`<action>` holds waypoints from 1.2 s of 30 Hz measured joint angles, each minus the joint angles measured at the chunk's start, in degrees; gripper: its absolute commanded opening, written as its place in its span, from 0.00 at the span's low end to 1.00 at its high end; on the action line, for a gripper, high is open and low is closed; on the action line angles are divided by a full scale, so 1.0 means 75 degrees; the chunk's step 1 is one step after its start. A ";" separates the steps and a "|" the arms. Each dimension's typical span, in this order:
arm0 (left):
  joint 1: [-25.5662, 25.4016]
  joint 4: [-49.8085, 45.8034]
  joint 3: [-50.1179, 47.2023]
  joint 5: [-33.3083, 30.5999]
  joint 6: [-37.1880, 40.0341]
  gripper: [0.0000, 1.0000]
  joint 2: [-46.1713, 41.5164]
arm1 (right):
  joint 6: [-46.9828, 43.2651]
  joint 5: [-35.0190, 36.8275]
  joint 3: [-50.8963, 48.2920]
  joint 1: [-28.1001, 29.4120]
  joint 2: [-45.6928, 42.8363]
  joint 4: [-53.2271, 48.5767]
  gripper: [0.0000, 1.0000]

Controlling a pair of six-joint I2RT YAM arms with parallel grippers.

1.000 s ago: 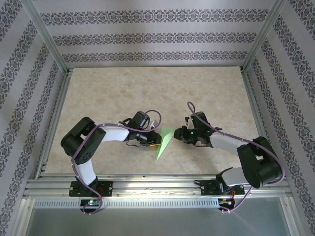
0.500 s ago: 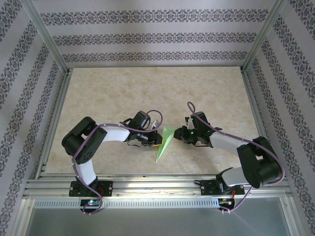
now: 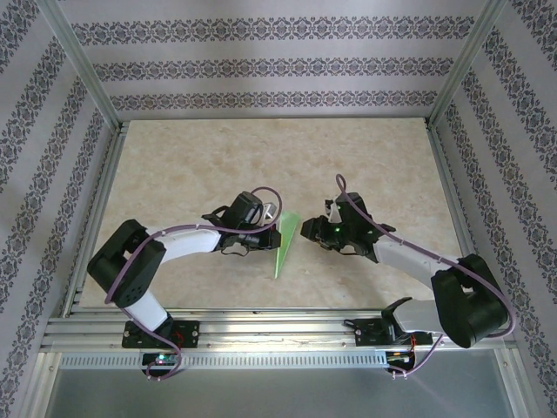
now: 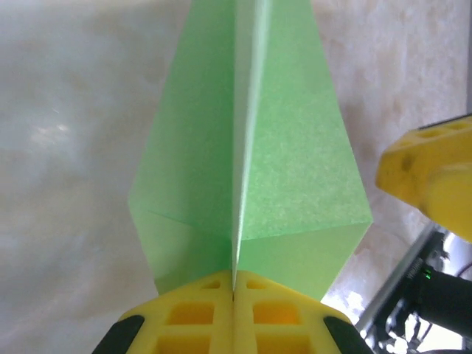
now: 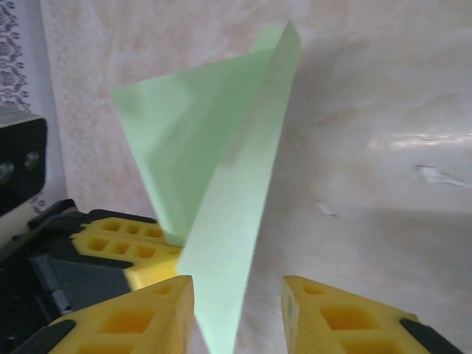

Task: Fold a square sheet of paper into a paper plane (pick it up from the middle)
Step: Turn over a paper plane at the center of the table.

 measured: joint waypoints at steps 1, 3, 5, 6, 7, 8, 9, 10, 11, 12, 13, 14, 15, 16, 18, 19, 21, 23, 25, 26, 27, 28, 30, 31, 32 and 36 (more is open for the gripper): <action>-0.0015 -0.0111 0.0055 -0.0131 0.0044 0.01 0.0000 | 0.0087 -0.0003 0.0163 0.0111 0.0117 0.0003 0.37; -0.0032 -0.0364 0.0140 -0.0364 0.0111 0.01 0.0003 | 0.0233 -0.0009 0.0434 0.0289 0.0388 0.0015 0.39; -0.0067 -0.0577 0.0233 -0.0557 0.0157 0.02 0.0003 | 0.0391 -0.0006 0.0627 0.0466 0.0685 0.0111 0.41; -0.0090 -0.0676 0.0271 -0.0615 0.0175 0.02 0.0003 | 0.0431 -0.0006 0.0694 0.0527 0.0816 0.0122 0.41; -0.0114 -0.0737 0.0303 -0.0697 0.0198 0.02 0.0003 | 0.0469 -0.0006 0.0769 0.0586 0.0953 0.0114 0.40; -0.0131 -0.0775 0.0321 -0.0734 0.0207 0.02 0.0003 | 0.0487 -0.0009 0.0848 0.0635 0.1093 0.0099 0.40; -0.0152 -0.0819 0.0335 -0.0784 0.0224 0.01 0.0003 | 0.0501 -0.0003 0.0938 0.0682 0.1239 0.0064 0.40; -0.0166 -0.0863 0.0344 -0.0813 0.0230 0.02 0.0003 | 0.0522 0.0000 0.1003 0.0717 0.1364 0.0061 0.40; -0.0172 -0.0903 0.0347 -0.0851 0.0236 0.01 0.0003 | 0.0545 0.0003 0.1049 0.0717 0.1460 0.0061 0.39; -0.0172 -0.0935 0.0347 -0.0889 0.0254 0.02 0.0003 | 0.0571 0.0000 0.1075 0.0717 0.1565 0.0070 0.36; -0.0172 -0.0965 0.0347 -0.0927 0.0256 0.02 0.0003 | 0.0595 -0.0003 0.1093 0.0717 0.1649 0.0061 0.33; -0.0172 -0.1000 0.0350 -0.0950 0.0259 0.02 0.0003 | 0.0603 -0.0003 0.1102 0.0717 0.1740 0.0064 0.31; -0.0172 -0.1046 0.0353 -0.0965 0.0262 0.03 0.0003 | 0.0606 0.0000 0.1116 0.0717 0.1836 0.0061 0.28; -0.0172 -0.1093 0.0364 -0.0985 0.0271 0.03 0.0009 | 0.0609 0.0003 0.1119 0.0717 0.1935 0.0058 0.26; -0.0178 -0.1172 0.0411 -0.1020 0.0286 0.05 0.0047 | 0.0600 0.0000 0.1116 0.0714 0.2069 0.0032 0.22; -0.0187 -0.1215 0.0449 -0.1040 0.0294 0.06 0.0082 | 0.0595 -0.0003 0.1116 0.0714 0.2119 0.0015 0.20; -0.0213 -0.1262 0.0504 -0.1058 0.0315 0.08 0.0163 | 0.0574 -0.0003 0.1093 0.0714 0.2154 0.0009 0.17; -0.0221 -0.1282 0.0548 -0.1046 0.0312 0.09 0.0262 | 0.0562 -0.0003 0.1064 0.0708 0.2154 0.0009 0.15; -0.0221 -0.1288 0.0571 -0.1037 0.0312 0.10 0.0358 | 0.0548 -0.0003 0.1017 0.0697 0.2154 0.0017 0.13; -0.0221 -0.1297 0.0580 -0.1026 0.0315 0.11 0.0408 | 0.0542 -0.0003 0.0973 0.0694 0.2159 0.0038 0.12; -0.0221 -0.1306 0.0589 -0.1003 0.0315 0.12 0.0452 | 0.0542 -0.0003 0.0938 0.0694 0.2168 0.0052 0.12; -0.0221 -0.1314 0.0603 -0.0973 0.0315 0.13 0.0501 | 0.0542 -0.0006 0.0895 0.0691 0.2183 0.0067 0.11; -0.0221 -0.1364 0.0650 -0.0921 0.0321 0.15 0.0589 | 0.0539 -0.0012 0.0842 0.0659 0.2206 0.0087 0.11; -0.0221 -0.1370 0.0670 -0.0898 0.0321 0.16 0.0618 | 0.0539 -0.0009 0.0825 0.0644 0.2212 0.0096 0.10; -0.0221 -0.1376 0.0682 -0.0883 0.0321 0.18 0.0632 | 0.0536 -0.0009 0.0813 0.0644 0.2215 0.0102 0.10; -0.0221 -0.1376 0.0688 -0.0833 0.0318 0.20 0.0638 | 0.0536 -0.0020 0.0796 0.0644 0.2215 0.0154 0.10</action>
